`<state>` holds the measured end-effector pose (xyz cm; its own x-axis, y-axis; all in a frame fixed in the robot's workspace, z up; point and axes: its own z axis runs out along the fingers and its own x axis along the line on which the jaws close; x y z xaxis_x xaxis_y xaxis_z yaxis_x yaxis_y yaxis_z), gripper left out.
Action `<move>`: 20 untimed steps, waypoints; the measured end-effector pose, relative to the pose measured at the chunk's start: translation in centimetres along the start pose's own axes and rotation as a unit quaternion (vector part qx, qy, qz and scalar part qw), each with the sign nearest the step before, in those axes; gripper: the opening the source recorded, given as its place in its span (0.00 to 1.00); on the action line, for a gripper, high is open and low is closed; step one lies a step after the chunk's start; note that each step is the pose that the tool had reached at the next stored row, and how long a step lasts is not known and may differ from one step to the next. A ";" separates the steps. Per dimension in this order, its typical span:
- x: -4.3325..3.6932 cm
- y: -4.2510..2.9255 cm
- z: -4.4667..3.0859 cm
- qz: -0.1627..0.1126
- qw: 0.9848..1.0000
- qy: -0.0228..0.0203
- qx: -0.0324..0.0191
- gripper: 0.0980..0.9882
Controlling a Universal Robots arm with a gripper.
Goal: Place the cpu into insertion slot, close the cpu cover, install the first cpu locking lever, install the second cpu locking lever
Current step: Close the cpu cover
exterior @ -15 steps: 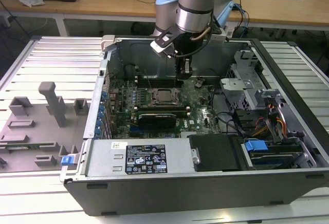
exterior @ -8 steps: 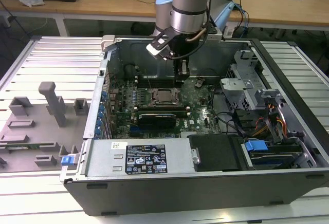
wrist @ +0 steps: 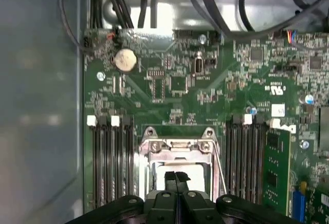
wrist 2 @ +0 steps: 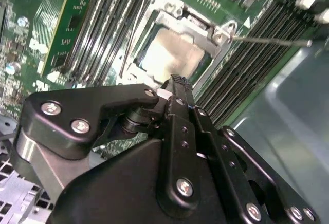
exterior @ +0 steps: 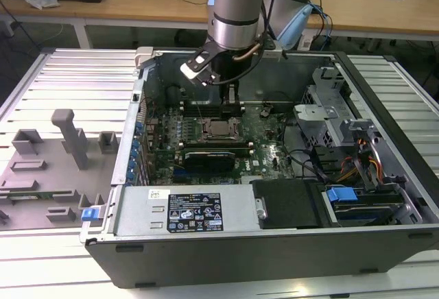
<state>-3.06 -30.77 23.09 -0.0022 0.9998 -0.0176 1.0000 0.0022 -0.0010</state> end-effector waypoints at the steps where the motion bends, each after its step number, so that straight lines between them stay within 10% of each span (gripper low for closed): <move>1: -0.13 -0.19 0.07 0.000 1.000 0.002 0.000 0.01; 8: -1.11 -0.95 0.50 0.000 1.000 0.014 0.000 0.01; 15: -1.35 -1.08 0.73 -0.003 1.000 0.017 0.000 0.01; 20: -1.35 -1.08 0.75 -0.073 0.997 0.016 0.000 0.01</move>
<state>-4.14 -32.14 22.37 -0.1477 0.9889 0.0154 0.9890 0.1478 -0.0011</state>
